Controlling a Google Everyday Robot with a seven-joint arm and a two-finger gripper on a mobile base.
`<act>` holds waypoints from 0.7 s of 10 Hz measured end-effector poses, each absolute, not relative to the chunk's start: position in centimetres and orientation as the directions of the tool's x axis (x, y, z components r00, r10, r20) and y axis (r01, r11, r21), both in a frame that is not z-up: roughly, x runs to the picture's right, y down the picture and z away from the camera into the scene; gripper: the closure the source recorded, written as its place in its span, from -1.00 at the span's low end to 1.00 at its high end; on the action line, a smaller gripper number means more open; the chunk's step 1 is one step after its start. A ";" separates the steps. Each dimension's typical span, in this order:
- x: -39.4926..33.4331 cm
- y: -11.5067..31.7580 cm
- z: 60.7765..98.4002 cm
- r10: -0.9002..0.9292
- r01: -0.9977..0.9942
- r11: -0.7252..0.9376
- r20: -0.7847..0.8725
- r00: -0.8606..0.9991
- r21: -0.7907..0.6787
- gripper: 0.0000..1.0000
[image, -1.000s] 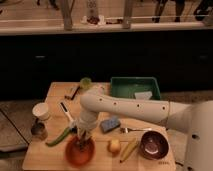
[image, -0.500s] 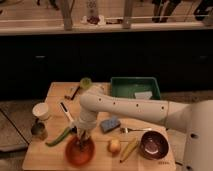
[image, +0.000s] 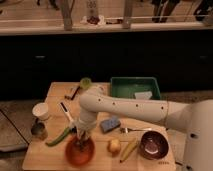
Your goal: Place grapes in red bowl
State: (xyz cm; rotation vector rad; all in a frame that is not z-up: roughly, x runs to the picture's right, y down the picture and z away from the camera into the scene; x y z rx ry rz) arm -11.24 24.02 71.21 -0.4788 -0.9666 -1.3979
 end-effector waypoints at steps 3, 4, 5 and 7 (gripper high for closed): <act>-11.2 24.2 71.0 -0.602 0.954 0.163 0.792 -0.104 0.250 -0.31; -11.2 24.2 70.9 -0.603 0.954 0.163 0.791 -0.105 0.251 -0.50; -11.1 24.3 70.7 -0.603 0.954 0.162 0.790 -0.106 0.252 -0.59; -10.9 24.5 70.5 -0.603 0.954 0.161 0.790 -0.109 0.254 -0.60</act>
